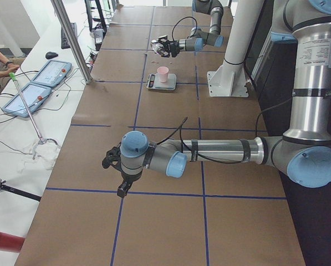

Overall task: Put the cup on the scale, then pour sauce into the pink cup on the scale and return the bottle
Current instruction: 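Carry the jar with the right gripper over the pink cup, then tilt the jar with the right gripper to pour into the pink cup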

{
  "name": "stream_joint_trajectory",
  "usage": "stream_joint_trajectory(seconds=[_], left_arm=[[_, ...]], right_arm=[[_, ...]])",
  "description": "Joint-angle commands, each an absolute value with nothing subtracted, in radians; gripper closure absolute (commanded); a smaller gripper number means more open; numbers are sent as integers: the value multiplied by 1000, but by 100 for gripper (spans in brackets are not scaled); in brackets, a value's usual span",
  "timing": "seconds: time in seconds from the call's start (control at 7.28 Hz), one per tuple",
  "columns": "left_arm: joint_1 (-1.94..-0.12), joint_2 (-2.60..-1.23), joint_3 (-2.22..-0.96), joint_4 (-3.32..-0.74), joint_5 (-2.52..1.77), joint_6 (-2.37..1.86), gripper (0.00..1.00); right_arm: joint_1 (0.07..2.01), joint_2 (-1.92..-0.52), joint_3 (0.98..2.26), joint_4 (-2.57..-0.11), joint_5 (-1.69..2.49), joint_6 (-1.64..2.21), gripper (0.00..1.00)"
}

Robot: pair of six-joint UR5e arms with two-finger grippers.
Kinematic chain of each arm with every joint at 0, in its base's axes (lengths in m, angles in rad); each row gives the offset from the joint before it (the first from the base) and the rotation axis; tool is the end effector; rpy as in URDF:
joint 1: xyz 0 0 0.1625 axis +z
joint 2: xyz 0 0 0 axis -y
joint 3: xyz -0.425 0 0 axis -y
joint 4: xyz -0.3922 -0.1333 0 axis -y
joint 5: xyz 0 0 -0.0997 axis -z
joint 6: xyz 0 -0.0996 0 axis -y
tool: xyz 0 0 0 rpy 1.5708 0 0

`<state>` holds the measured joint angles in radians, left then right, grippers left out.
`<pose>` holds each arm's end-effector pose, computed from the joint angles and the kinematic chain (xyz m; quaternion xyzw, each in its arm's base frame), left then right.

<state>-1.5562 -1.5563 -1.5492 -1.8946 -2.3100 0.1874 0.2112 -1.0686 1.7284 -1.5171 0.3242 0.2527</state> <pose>-0.0589 -0.5032 0.6439 0.1640 0.3446 0.1446 0.9129 -0.5493 -0.3507 0.2534 0.5910 0.1740 -0.2265 0.7544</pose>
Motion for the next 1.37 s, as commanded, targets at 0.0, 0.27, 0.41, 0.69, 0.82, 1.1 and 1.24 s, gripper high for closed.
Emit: stream_joint_trajectory(seconds=[0.0, 0.27, 0.41, 0.69, 0.82, 1.1, 1.24], left_arm=[[-1557, -1554, -1551, -1896, -2310, 190, 0], [-1557, -1555, -1549, -1896, -2310, 192, 0], [-1557, -1555, -1549, -1894, -2310, 192, 0], [-1557, -1555, -1548, -1894, -2310, 192, 0], [-1557, -1555, -1548, -1894, -2310, 192, 0], [-1557, -1557, -1546, -1893, -2310, 192, 0], [-1557, -1557, -1546, -1893, -2312, 192, 0]], right_arm=[[210, -1052, 1675, -1517, 305, 232, 100], [213, -1033, 1675, -1519, 273, 82, 100], [215, -1031, 1674, -1519, 246, -4, 100], [215, -1031, 1674, -1543, 216, -57, 100], [215, -1032, 1674, -1545, 206, -73, 100], [216, -1034, 1664, -1546, 172, -139, 100], [218, -1034, 1664, -1546, 152, -178, 100]])
